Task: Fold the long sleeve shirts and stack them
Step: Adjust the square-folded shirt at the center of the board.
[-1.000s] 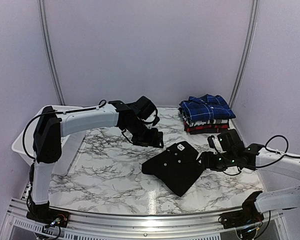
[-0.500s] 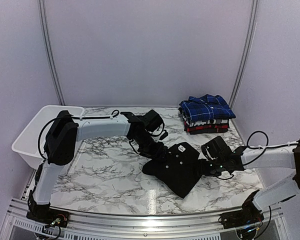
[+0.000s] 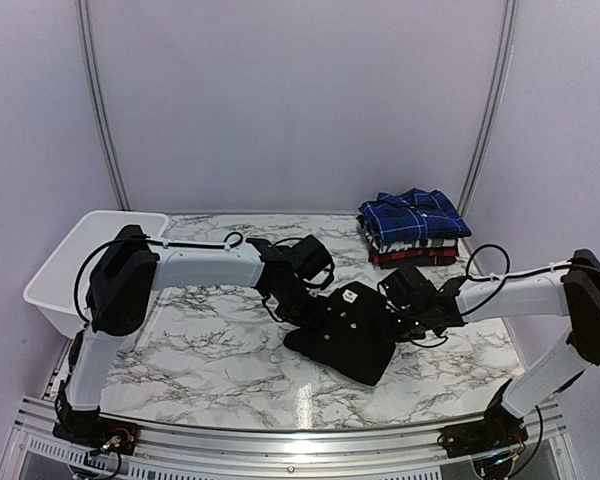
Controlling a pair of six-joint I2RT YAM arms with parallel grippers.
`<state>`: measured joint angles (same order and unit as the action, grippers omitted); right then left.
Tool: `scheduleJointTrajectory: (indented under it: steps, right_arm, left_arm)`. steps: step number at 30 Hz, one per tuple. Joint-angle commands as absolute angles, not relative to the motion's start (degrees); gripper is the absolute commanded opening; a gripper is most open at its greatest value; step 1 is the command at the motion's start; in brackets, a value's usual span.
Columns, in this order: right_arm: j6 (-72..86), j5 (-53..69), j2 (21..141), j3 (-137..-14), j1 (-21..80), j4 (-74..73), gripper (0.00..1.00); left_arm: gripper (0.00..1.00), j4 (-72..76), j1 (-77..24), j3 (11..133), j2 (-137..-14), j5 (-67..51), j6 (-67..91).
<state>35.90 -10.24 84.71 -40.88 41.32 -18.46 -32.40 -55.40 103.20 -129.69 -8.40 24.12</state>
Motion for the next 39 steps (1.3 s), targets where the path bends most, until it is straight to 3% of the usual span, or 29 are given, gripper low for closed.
scheduleJointTrajectory:
  steps: [1,9,10,12,13,15,18,22,24,35,39]
  right_arm:
    - [32.9,-8.3,86.9,-52.4,43.5,-21.1,0.0]
    - [26.1,-3.7,89.2,-66.5,44.7,-28.6,0.0]
    - [25.0,-3.4,89.7,-66.9,44.3,-29.8,0.0]
    - [22.8,-1.3,90.6,-66.7,42.1,-31.4,0.0]
    - [21.7,-0.7,90.8,-66.0,40.7,-31.6,0.0]
    - [20.0,1.4,90.9,-64.3,37.5,-31.3,0.01]
    - [18.9,0.3,92.0,-62.0,33.6,-30.9,0.22]
    - [20.2,-1.7,90.4,-60.0,33.4,-29.9,0.48]
    - [21.3,-2.5,88.8,-59.0,33.6,-29.6,0.53]
    - [27.8,-0.8,86.7,-53.7,38.1,-22.8,0.52]
    - [29.1,-0.6,87.4,-52.4,38.8,-20.5,0.46]
  left_arm:
    - [0.0,-32.5,-54.9,98.1,-120.9,-0.6,25.3]
    - [0.03,-38.5,-55.5,92.4,-104.7,7.2,27.1]
    - [0.1,-39.3,-55.7,92.1,-104.2,7.0,27.7]
    - [0.47,-39.9,-56.4,90.7,-103.9,7.1,29.5]
    - [0.58,-39.8,-56.6,90.1,-104.1,7.2,30.3]
    - [0.72,-39.9,-56.6,89.2,-105.0,8.4,31.8]
    - [0.84,-39.8,-56.1,89.3,-106.5,9.3,33.2]
    - [0.84,-38.9,-54.0,88.1,-108.0,10.1,33.5]
    - [0.84,-37.5,-52.7,86.2,-108.0,9.4,33.4]
    - [0.74,-23.2,-45.1,73.6,-107.3,-2.9,32.1]
    - [0.73,-21.3,-44.8,71.8,-107.8,-5.3,31.1]
